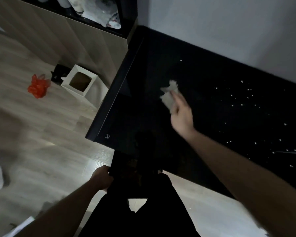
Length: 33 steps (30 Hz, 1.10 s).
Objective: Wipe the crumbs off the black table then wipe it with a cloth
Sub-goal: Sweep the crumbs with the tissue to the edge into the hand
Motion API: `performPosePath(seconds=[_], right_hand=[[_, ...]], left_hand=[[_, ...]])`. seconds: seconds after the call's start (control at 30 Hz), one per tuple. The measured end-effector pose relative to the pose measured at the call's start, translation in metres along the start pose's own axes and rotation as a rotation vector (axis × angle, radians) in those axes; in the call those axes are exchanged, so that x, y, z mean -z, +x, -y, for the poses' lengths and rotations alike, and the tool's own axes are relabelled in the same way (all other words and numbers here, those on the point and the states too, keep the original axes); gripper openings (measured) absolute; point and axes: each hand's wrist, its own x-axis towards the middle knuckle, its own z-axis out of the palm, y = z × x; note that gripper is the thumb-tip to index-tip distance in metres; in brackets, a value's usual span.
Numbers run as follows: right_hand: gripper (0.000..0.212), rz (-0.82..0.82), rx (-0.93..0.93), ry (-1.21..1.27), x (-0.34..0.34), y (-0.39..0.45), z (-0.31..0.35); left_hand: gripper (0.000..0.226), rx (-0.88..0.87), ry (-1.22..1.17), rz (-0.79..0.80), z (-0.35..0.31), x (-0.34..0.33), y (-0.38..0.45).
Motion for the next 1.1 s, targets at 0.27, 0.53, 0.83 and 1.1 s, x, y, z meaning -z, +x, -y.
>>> performPosePath(seconds=[0.27, 0.53, 0.83, 1.1], right_hand=[[0.066, 0.070, -0.089, -0.278, 0.040, 0.182, -0.021], [0.069, 0.266, -0.059, -0.602, 0.007, 0.208, -0.041], [0.067, 0.365, 0.287, -0.422, -0.046, -0.028, -0.027], [0.078, 0.636, 0.269, -0.276, -0.083, -0.229, -0.021]], left_hand=[[0.036, 0.045, -0.037, -0.014, -0.002, -0.012, 0.004], [0.039, 0.064, -0.063, -0.001, 0.006, -0.019, 0.013], [0.022, -0.018, 0.020, 0.030, 0.006, 0.001, 0.008], [0.036, -0.058, 0.076, 0.061, 0.009, 0.005, 0.005]])
